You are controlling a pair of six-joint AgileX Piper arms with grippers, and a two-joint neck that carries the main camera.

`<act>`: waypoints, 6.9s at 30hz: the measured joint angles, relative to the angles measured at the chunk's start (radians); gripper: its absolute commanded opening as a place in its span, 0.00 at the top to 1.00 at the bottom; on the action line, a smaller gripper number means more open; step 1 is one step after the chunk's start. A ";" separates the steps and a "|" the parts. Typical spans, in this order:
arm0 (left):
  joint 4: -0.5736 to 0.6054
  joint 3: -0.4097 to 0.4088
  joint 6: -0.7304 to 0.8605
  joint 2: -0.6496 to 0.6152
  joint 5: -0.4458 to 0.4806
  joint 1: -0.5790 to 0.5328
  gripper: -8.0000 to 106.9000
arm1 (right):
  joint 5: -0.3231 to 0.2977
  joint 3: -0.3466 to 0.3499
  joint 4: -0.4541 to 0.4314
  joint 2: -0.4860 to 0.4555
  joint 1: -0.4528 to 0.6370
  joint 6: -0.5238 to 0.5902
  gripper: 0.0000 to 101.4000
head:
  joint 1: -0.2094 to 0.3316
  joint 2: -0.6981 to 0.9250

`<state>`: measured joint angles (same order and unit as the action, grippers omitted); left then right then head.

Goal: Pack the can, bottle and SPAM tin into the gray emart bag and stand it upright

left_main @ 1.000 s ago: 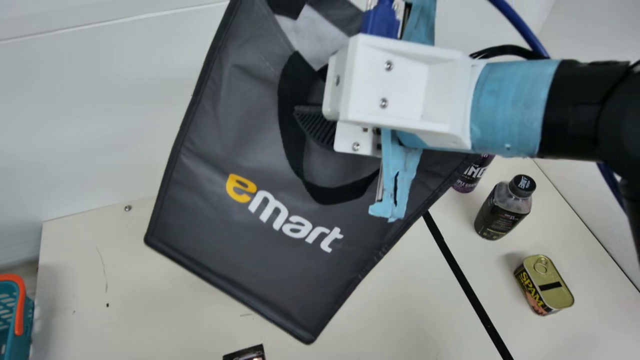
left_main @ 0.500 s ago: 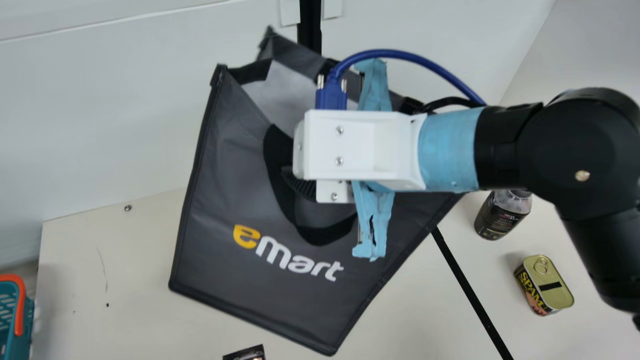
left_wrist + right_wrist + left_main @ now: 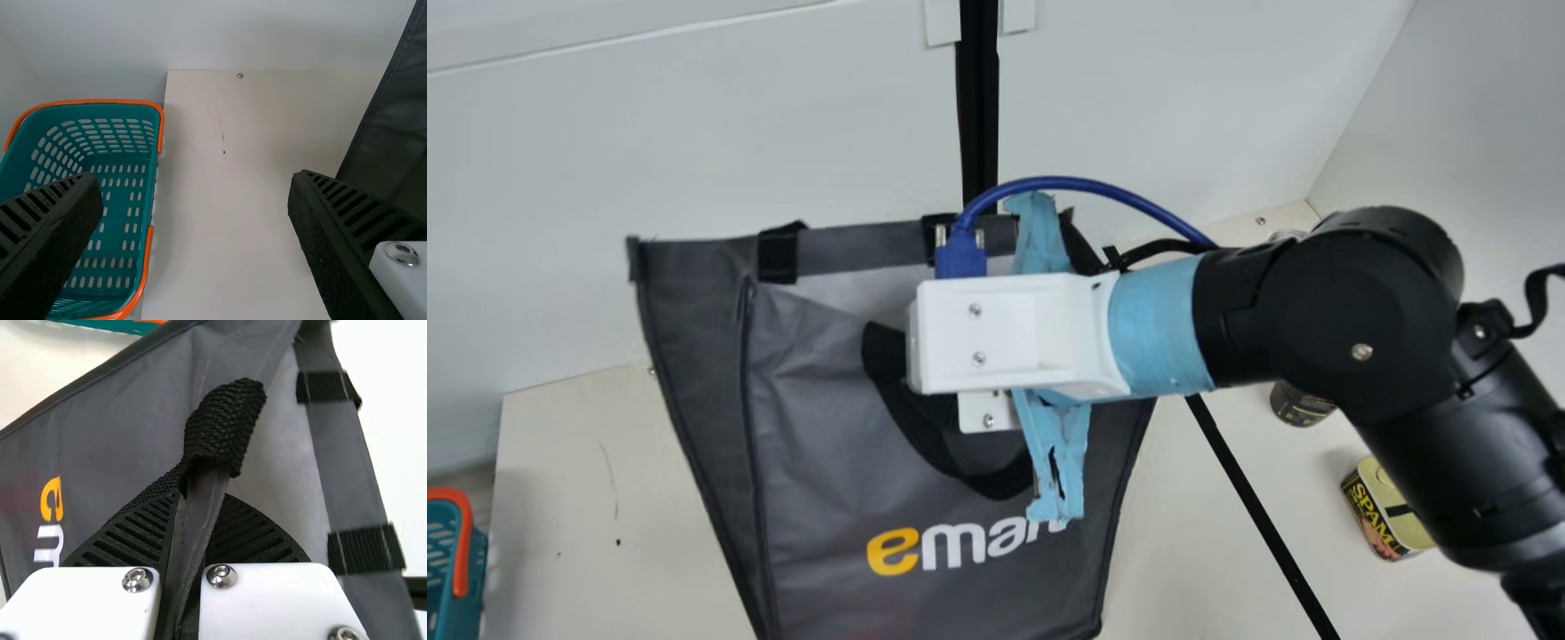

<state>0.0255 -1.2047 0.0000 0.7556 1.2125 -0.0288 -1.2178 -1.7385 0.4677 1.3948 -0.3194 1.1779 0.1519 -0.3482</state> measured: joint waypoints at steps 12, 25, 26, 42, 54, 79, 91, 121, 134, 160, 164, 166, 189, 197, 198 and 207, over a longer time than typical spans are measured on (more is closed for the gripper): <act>0.000 0.000 0.000 0.000 0.000 0.000 0.15 | 0.000 0.043 0.000 -0.035 -0.070 -0.043 1.00 | 0.000 0.000; 0.000 0.000 0.000 0.000 0.000 0.000 0.15 | -0.004 0.089 -0.026 -0.100 -0.155 -0.105 1.00 | 0.000 0.002; 0.000 0.000 0.000 0.000 0.000 0.000 0.15 | -0.005 0.092 -0.032 -0.105 -0.162 -0.113 1.00 | 0.000 0.002; 0.000 0.000 0.000 0.000 0.000 0.000 0.15 | -0.005 0.145 -0.122 -0.204 -0.282 -0.226 1.00 | 0.000 0.002; 0.000 0.000 0.000 0.000 0.000 0.000 0.15 | -0.003 0.191 -0.200 -0.276 -0.370 -0.323 1.00 | 0.000 0.000; 0.000 0.000 0.000 0.000 0.000 0.000 0.15 | -0.003 0.245 -0.283 -0.362 -0.440 -0.455 0.44 | 0.000 0.000; 0.000 0.000 0.000 0.000 0.000 0.000 0.15 | -0.003 0.217 -0.291 -0.386 -0.455 -0.507 0.06 | 0.000 0.002; 0.000 0.000 0.000 0.000 0.000 0.000 0.15 | -0.003 -0.004 -0.347 -0.373 -0.319 -0.618 0.06 | 0.000 0.000; 0.000 0.000 0.000 0.000 0.000 0.000 0.15 | -0.002 -0.106 -0.254 -0.292 -0.029 -0.549 0.06 | 0.000 0.000; 0.000 0.000 0.000 0.000 0.000 0.000 0.15 | -0.002 -0.172 -0.099 -0.146 0.500 -0.449 0.06 | 0.000 0.000; 0.000 0.000 0.000 0.000 0.000 0.000 0.15 | -0.003 -0.166 -0.105 -0.134 0.544 -0.457 0.06 | 0.000 0.000; 0.000 0.000 0.000 0.000 0.000 0.000 0.15 | -0.001 -0.160 -0.107 -0.129 0.564 -0.461 0.06 | 0.000 0.002; 0.000 0.000 0.000 0.000 0.000 0.000 0.15 | -0.001 -0.060 -0.207 -0.114 0.711 -0.482 0.06 | 0.000 0.002; 0.000 0.000 0.000 0.000 0.000 0.000 0.15 | -0.002 -0.011 -0.243 -0.119 0.745 -0.463 0.06 | 0.000 0.000; 0.000 0.000 0.000 0.000 0.000 0.000 0.15 | -0.002 -0.007 -0.248 -0.120 0.749 -0.460 0.06 | 0.000 0.000; 0.000 0.000 0.000 0.000 0.000 0.000 0.15 | -0.002 0.037 -0.298 -0.126 0.793 -0.435 0.06 | 0.000 0.002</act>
<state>0.0255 -1.2047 0.0000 0.7556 1.2125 -0.0288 -1.2194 -1.7015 0.1702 1.2685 0.4741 0.7429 0.1519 -0.3467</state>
